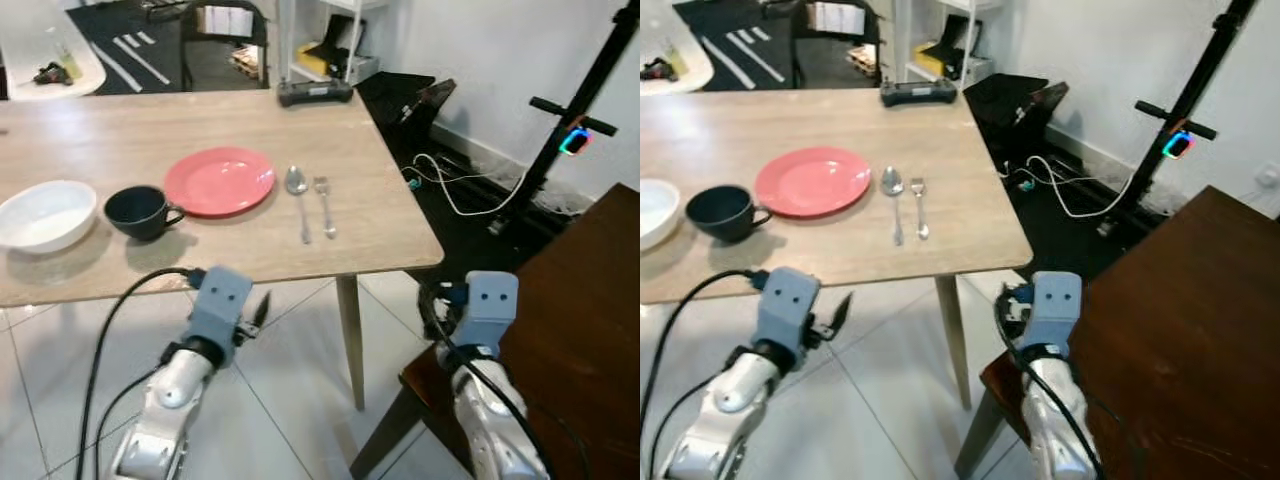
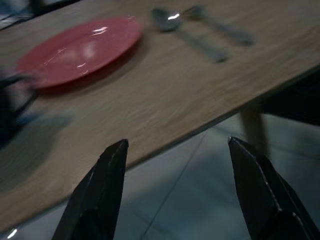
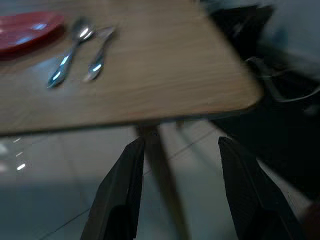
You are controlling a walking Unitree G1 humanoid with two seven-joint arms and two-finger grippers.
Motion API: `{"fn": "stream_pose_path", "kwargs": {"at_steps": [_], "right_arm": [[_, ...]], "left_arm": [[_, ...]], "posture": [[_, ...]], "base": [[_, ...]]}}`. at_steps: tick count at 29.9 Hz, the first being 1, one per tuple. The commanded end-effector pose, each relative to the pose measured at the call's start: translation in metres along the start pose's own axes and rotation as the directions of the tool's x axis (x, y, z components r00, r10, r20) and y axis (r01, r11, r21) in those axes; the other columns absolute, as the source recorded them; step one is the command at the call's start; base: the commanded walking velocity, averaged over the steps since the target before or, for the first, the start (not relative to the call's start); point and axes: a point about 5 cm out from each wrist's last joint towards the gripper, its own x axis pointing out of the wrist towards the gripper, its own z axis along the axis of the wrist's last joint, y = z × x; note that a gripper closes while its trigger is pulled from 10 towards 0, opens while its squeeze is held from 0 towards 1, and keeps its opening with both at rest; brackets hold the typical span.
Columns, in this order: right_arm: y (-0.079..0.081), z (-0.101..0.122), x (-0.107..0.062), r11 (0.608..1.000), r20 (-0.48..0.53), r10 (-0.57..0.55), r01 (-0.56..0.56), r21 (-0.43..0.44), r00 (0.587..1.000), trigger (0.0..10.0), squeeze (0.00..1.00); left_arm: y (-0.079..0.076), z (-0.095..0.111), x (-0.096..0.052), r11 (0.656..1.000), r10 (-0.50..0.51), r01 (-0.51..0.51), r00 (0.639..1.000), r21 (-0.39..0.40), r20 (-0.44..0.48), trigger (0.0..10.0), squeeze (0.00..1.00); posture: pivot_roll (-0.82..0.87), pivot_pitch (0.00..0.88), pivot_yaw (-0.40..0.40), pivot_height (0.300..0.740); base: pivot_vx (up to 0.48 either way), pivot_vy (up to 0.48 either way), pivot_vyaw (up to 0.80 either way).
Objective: Setting the table
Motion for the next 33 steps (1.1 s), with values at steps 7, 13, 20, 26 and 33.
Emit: {"fn": "stream_pose_path", "kwargs": {"at_steps": [7, 13, 20, 26, 33], "right_arm": [[-0.003, -0.003, -0.003, 1.000, -0.015, -0.013, 0.013, 0.002, 1.000, 10.0, 0.00], [-0.002, -0.003, -0.002, 1.000, -0.012, -0.009, 0.009, 0.003, 1.000, 10.0, 0.00], [0.001, 0.002, -0.002, 0.999, 0.023, 0.009, -0.010, 0.031, 1.000, 10.0, 0.00], [0.001, 0.012, -0.001, 0.998, 0.079, 0.001, -0.005, 0.058, 0.997, 10.0, 0.00], [0.000, 0.009, -0.001, 0.999, 0.069, -0.004, 0.000, 0.050, 0.998, 10.0, 0.00]], "left_arm": [[0.003, -0.009, -0.002, 0.999, 0.031, -0.033, 0.998, -0.038, -0.051, 10.0, 0.00], [0.005, -0.007, -0.001, 0.998, 0.045, -0.047, 0.998, -0.036, -0.037, 10.0, 0.00], [0.005, -0.005, -0.001, 0.999, 0.043, -0.044, 0.999, -0.029, -0.029, 10.0, 0.00], [0.005, -0.005, 0.000, 0.999, 0.040, -0.041, 0.999, -0.024, -0.027, 10.0, 0.00], [0.004, -0.006, 0.001, 0.999, 0.036, -0.037, 0.999, -0.024, -0.039, 10.0, 0.00]], "posture": [[-0.06, 0.039, 0.059, 0.740], [-0.06, 0.040, 0.055, 0.740], [-0.06, 0.037, 0.054, 0.740], [-0.05, 0.033, 0.056, 0.740], [-0.05, 0.031, 0.058, 0.740]], "base": [[0.076, 0.087, 0.11], [0.344, 0.317, 0.00], [0.380, 0.292, 0.00], [0.387, 0.283, 0.00], [0.222, 0.147, 0.00]]}}
